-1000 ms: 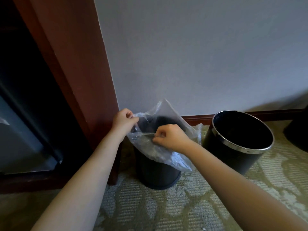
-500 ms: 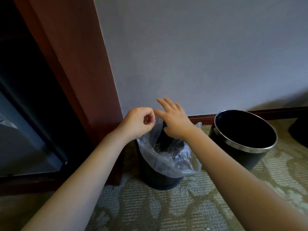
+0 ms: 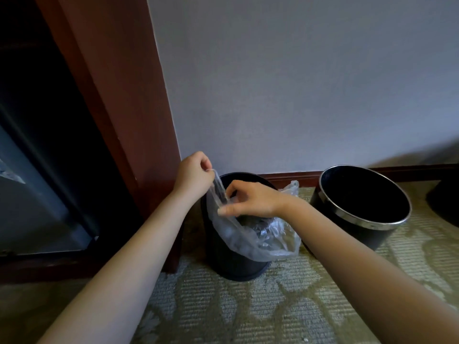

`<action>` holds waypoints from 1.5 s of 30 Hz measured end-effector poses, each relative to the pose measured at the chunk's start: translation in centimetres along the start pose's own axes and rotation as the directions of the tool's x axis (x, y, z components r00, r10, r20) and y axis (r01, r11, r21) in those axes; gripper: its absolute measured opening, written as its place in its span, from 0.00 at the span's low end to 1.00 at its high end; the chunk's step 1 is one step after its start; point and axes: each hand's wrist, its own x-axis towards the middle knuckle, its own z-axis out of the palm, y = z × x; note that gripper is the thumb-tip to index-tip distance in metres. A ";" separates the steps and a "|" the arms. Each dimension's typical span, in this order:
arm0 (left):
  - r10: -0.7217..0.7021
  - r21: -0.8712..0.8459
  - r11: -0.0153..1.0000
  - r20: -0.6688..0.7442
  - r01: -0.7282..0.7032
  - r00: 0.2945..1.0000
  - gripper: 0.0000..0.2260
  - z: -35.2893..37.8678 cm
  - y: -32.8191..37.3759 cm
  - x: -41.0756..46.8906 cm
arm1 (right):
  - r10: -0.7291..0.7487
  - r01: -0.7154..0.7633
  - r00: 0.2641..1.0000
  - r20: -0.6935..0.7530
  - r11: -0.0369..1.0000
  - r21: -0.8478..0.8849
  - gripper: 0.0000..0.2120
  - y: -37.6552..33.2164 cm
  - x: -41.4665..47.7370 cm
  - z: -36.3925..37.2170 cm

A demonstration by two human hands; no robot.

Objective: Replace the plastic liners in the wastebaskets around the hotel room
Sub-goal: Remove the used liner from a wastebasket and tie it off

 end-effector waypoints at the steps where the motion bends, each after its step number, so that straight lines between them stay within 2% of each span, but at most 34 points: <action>1: -0.006 -0.032 0.999 0.000 0.006 1.000 0.11 0.3 0.2 0.0 | 0.018 -0.016 1.000 0.024 0.997 -0.076 0.29 -0.1 -0.2 0.2; 3: -0.013 -0.071 0.997 0.005 0.013 1.000 0.10 0.6 0.5 0.0 | 0.024 -0.024 1.000 -0.001 0.973 -0.228 0.29 0.0 -0.1 0.9; 5: -0.037 -0.112 0.993 0.013 0.039 0.999 0.10 1.0 0.5 0.1 | 0.026 -0.042 0.998 -0.058 0.954 -0.298 0.22 0.5 0.2 1.6; 8: -0.039 -0.249 0.967 0.071 0.056 0.997 0.10 1.1 0.1 0.0 | 0.042 -0.095 0.984 -0.174 0.948 -0.305 0.17 1.5 0.8 1.8; 9: -0.019 -0.296 0.954 0.075 0.040 0.997 0.13 1.0 0.0 -0.2 | 0.032 -0.099 0.973 -0.229 0.953 -0.286 0.16 1.9 1.0 1.6; 11: -0.008 -0.378 0.925 0.107 0.048 0.994 0.37 0.6 -0.6 -0.5 | -0.010 -0.074 0.940 -0.342 0.969 -0.234 0.13 2.4 1.2 1.0; 13: -0.061 -0.411 0.896 0.259 0.167 0.964 0.56 0.4 -2.0 -0.5 | -0.046 -0.033 0.907 -0.418 0.983 -0.180 0.08 2.5 1.1 0.1; 15: -0.114 -0.285 0.920 0.459 0.268 0.881 0.63 0.8 -3.3 -0.9 | -0.055 0.002 0.898 -0.436 0.993 -0.121 0.07 2.1 0.7 -0.8; 16: -0.129 -0.196 0.942 0.538 0.272 0.833 0.64 1.1 -3.7 -1.2 | -0.064 0.020 0.898 -0.434 0.994 -0.104 0.07 1.8 0.4 -1.2; 18: -0.061 -0.148 0.972 0.592 0.183 0.803 0.59 2.4 -3.4 -2.1 | -0.098 0.047 0.896 -0.433 0.991 -0.127 0.07 1.3 0.2 -1.6; 20: 0.095 -0.285 0.954 0.572 0.089 0.815 0.49 3.9 -2.1 -2.3 | -0.145 0.071 0.895 -0.422 0.980 -0.188 0.05 0.8 0.0 -1.7; 22: 0.222 -0.388 0.921 0.571 0.022 0.790 0.43 4.9 -0.7 -2.4 | -0.200 0.101 0.885 -0.420 0.964 -0.247 0.03 0.3 -0.1 -1.6; 24: 0.257 -0.393 0.920 0.583 -0.009 0.771 0.36 5.7 0.5 -2.4 | -0.249 0.124 0.871 -0.424 0.946 -0.301 0.03 0.1 0.1 -1.7; 26: 0.217 -0.363 0.932 0.542 -0.007 0.812 0.24 6.6 1.4 -2.8 | -0.271 0.137 0.863 -0.426 0.938 -0.320 0.05 0.0 0.1 -1.8; 28: 0.130 -0.389 0.920 0.401 0.040 0.907 0.14 7.5 2.1 -3.4 | -0.273 0.155 0.851 -0.449 0.947 -0.283 0.06 0.0 -0.1 -2.3; 29: 0.044 -0.426 0.898 0.337 0.110 0.941 0.12 7.9 2.3 -3.7 | -0.259 0.160 0.840 -0.476 0.958 -0.237 0.07 0.1 -0.3 -2.7; 31: -0.142 -0.501 0.816 0.310 0.289 0.940 0.10 8.3 2.4 -3.9 | -0.200 0.172 0.795 -0.572 0.980 -0.103 0.09 0.5 -0.7 -3.6; 33: -0.254 -0.510 0.760 0.338 0.403 0.906 0.05 8.1 2.7 -4.0 | -0.095 0.192 0.765 -0.636 0.978 0.085 0.14 1.5 -1.1 -4.8; 34: -0.264 -0.506 0.757 0.342 0.414 0.902 0.04 7.8 2.7 -3.9 | -0.047 0.173 0.790 -0.612 0.973 0.150 0.18 2.3 -1.4 -5.3; 35: -0.250 -0.501 0.768 0.339 0.399 0.907 0.03 7.6 2.7 -3.8 | -0.015 0.123 0.846 -0.533 0.978 0.168 0.25 3.2 -1.6 -5.6; 36: -0.213 -0.508 0.781 0.329 0.362 0.920 0.02 7.1 2.9 -3.9 | 0.015 0.041 0.912 -0.409 0.991 0.127 0.34 4.1 -1.8 -5.8; 38: -0.125 -0.495 0.823 0.320 0.278 0.939 0.06 6.6 3.0 -4.2 | 0.070 -0.100 0.980 -0.187 0.983 -0.155 0.49 5.5 -1.8 -5.5; 40: -0.084 -0.441 0.867 0.328 0.231 0.941 0.09 6.3 2.7 -4.4 | 0.086 -0.133 0.989 -0.122 0.879 -0.458 0.53 6.1 -0.9 -4.8; 42: -0.041 -0.395 0.900 0.341 0.183 0.939 0.12 6.1 2.3 -4.5 | 0.072 -0.134 0.989 -0.126 0.787 -0.602 0.45 6.0 0.2 -3.7; 45: -0.050 -0.384 0.906 0.318 0.177 0.947 0.12 5.3 1.9 -4.3 | 0.042 -0.163 0.980 -0.195 0.735 -0.658 0.23 6.0 1.1 -2.8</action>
